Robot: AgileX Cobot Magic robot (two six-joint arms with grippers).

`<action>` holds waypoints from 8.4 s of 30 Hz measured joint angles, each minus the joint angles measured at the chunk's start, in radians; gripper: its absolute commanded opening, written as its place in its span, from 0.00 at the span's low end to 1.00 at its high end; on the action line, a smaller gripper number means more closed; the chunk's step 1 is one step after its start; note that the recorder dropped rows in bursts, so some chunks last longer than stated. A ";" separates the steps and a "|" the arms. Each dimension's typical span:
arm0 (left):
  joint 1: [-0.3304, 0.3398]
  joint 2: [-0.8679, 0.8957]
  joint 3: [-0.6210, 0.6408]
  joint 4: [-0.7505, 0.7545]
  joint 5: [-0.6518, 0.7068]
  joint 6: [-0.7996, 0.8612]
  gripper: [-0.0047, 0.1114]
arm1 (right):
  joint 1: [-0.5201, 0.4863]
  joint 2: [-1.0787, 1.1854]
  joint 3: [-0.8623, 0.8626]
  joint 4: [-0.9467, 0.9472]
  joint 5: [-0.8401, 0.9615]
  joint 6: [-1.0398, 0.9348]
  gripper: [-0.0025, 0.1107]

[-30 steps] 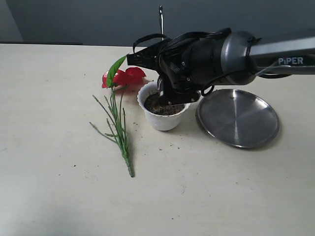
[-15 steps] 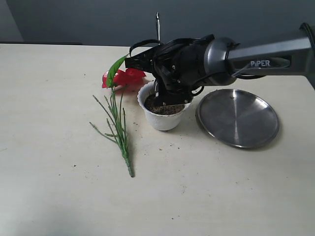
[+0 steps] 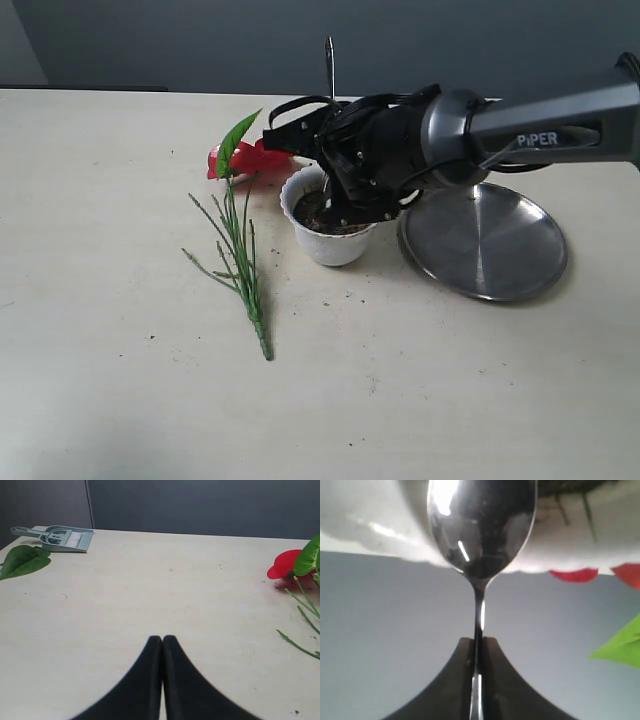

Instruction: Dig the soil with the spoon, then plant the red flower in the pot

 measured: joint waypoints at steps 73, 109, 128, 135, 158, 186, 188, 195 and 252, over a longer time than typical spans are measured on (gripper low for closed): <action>0.000 0.000 0.000 0.000 0.000 0.000 0.04 | 0.010 -0.070 0.000 0.581 0.375 0.920 0.02; 0.000 0.000 0.000 0.000 0.000 0.000 0.04 | 0.011 -0.070 0.000 0.648 0.300 0.933 0.02; 0.000 0.000 0.000 0.000 0.000 0.000 0.04 | 0.011 -0.070 0.000 0.655 0.202 1.331 0.02; 0.000 0.000 0.000 0.000 0.000 0.000 0.04 | 0.011 -0.070 0.000 0.716 0.234 1.362 0.02; 0.000 0.000 0.000 0.000 0.000 0.000 0.04 | 0.011 -0.070 0.000 0.758 0.279 1.517 0.02; 0.000 0.000 0.000 0.000 0.000 0.000 0.04 | 0.011 -0.150 0.000 0.864 0.199 1.739 0.02; 0.000 0.000 0.000 0.000 0.000 0.000 0.04 | 0.011 -0.150 0.000 0.864 0.199 1.742 0.02; 0.000 0.000 0.000 0.000 0.000 0.000 0.04 | 0.011 -0.190 0.000 0.868 0.213 1.780 0.02; 0.000 0.000 0.000 0.000 0.000 0.000 0.04 | -0.387 -0.169 -0.049 1.299 0.380 1.657 0.02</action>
